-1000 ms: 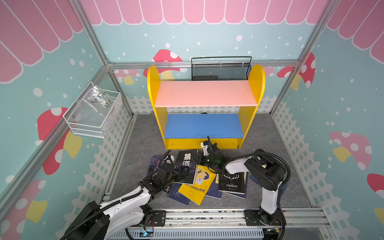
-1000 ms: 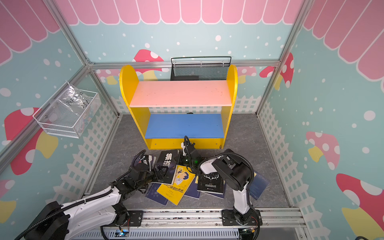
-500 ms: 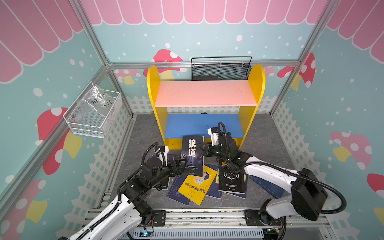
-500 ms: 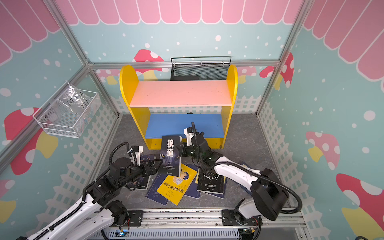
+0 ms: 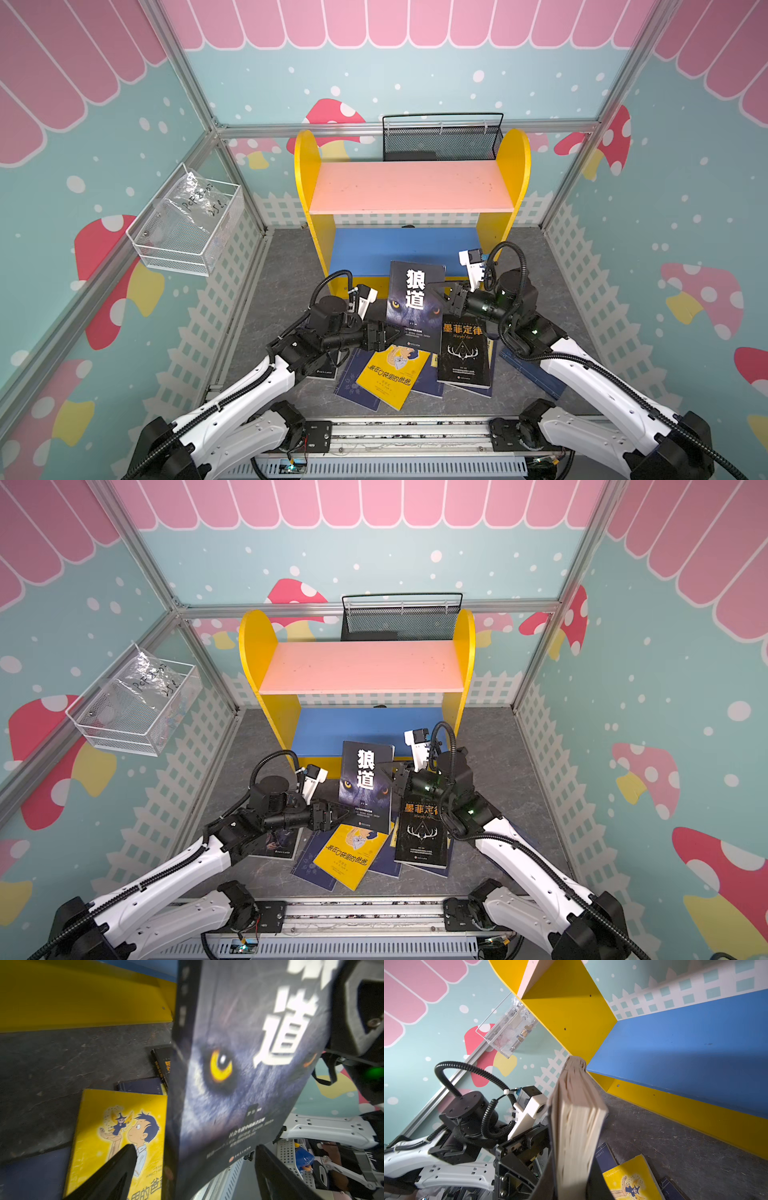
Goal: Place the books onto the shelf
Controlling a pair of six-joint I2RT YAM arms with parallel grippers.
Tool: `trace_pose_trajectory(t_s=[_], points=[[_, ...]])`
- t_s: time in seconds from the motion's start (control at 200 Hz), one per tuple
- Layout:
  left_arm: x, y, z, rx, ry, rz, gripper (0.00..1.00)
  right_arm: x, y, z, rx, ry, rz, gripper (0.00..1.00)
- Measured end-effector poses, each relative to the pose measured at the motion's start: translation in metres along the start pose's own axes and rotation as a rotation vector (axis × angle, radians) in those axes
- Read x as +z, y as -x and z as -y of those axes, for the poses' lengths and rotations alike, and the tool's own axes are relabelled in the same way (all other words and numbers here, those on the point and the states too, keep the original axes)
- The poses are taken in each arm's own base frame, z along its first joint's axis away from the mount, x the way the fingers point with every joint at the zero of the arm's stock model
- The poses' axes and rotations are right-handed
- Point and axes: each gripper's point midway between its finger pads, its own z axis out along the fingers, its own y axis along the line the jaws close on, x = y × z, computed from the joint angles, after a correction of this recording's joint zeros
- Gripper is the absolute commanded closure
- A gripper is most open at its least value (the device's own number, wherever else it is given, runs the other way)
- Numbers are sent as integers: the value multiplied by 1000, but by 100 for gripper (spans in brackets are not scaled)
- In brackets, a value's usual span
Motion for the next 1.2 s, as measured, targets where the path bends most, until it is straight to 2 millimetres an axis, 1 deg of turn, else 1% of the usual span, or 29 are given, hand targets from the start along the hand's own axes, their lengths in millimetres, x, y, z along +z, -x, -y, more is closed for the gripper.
trace_pose_trajectory(t_s=[0.055, 0.105, 0.165, 0.27, 0.335, 0.455, 0.51, 0.545, 0.625, 0.705, 0.785, 0.82, 0.85, 0.866, 0.896, 0.916, 0.931, 0.966, 1.066, 1.121, 1.196], points=[[1, 5, 10, 18, -46, 4, 17, -1, -2, -1, 2, 13, -15, 94], [1, 9, 19, 32, -84, 12, 22, -1, -6, -1, 6, 23, -31, 94], [1, 12, 25, 39, -115, 17, 29, -1, -9, -1, 12, 34, -44, 94], [1, 14, 31, 37, -147, 16, 40, -2, -10, 1, 23, 56, -56, 94], [0, 15, 34, 42, -158, 21, 43, -2, -8, 1, 31, 77, -53, 94], [-2, 19, 39, 45, -172, 30, 57, 0, -6, 2, 48, 131, -45, 94], [-4, 21, 42, 45, -177, 38, 58, 2, -6, 3, 57, 155, -44, 94], [-6, 22, 44, 47, -180, 44, 62, 4, -7, 4, 63, 167, -43, 94], [-11, 24, 48, 57, -184, 61, 71, 7, -8, 4, 75, 195, -41, 94], [-14, 27, 49, 54, -179, 76, 84, 10, -9, 4, 82, 218, -41, 94], [-17, 30, 50, 56, -167, 90, 95, 11, -5, 1, 70, 239, -28, 91], [-19, 31, 51, 60, -161, 97, 100, 10, -3, -1, 63, 249, -23, 88], [-19, 32, 51, 56, -159, 99, 100, 10, -2, -4, 56, 259, -18, 81], [-20, 33, 51, 53, -158, 101, 100, 9, -1, -5, 53, 263, -15, 76], [-20, 34, 51, 53, -155, 105, 100, 9, 0, -6, 51, 270, -13, 61], [-21, 34, 51, 53, -152, 107, 100, 9, 0, -7, 53, 272, -11, 53], [-21, 35, 52, 55, -152, 108, 100, 9, 1, -7, 46, 273, -9, 49], [-22, 37, 53, 59, -153, 112, 100, 9, 1, -7, 50, 276, -11, 42], [-27, 44, 58, 67, -156, 131, 100, 8, -1, -6, 50, 281, -12, 35], [-32, 53, 61, 72, -156, 154, 100, 7, -7, -5, 57, 285, -23, 32], [-39, 67, 66, 83, -158, 190, 100, 3, -21, -1, 74, 287, -45, 32]])
